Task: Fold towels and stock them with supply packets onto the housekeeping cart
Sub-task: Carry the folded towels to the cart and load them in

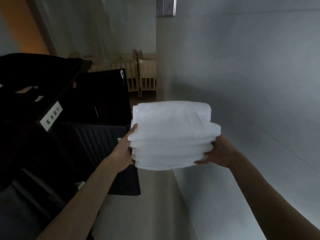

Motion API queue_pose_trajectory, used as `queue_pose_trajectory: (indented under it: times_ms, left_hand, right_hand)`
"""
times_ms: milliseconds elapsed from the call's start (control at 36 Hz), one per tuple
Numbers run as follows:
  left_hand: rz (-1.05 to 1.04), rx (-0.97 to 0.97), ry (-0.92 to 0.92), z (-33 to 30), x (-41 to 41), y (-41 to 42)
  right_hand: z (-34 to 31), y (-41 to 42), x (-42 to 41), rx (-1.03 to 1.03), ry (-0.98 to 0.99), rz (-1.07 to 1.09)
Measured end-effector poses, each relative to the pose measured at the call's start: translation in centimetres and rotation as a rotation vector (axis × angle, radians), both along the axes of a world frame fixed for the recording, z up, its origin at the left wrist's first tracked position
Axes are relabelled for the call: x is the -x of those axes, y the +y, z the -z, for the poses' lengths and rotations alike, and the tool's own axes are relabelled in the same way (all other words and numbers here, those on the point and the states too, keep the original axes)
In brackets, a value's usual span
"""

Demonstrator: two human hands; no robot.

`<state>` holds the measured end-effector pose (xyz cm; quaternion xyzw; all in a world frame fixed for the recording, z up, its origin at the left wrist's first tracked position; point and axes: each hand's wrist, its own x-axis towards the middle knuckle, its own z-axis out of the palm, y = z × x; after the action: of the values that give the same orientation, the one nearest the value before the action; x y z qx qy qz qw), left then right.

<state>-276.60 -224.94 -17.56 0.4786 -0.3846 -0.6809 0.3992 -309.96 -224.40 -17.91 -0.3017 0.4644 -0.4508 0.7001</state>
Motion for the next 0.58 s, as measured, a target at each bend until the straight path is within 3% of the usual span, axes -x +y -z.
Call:
queue_pose_trajectory:
  times_ms: [222,389,583]
  left_hand:
    - [-0.043,0.089,-0.014,-0.9,-0.6,-12.4]
    - [-0.184,0.076,0.016,-2.1,-1.8,-21.4]
    - [-0.370,0.057,0.017,-0.7,-5.2,-28.8]
  right_hand:
    - [-1.2,-16.1,-0.8,-0.005,-0.006,-0.087]
    - [-4.0,-27.5,-3.1,-0.044,0.007,-0.199]
    - [-3.1,-39.6,-7.9,-0.032,0.071,-0.343]
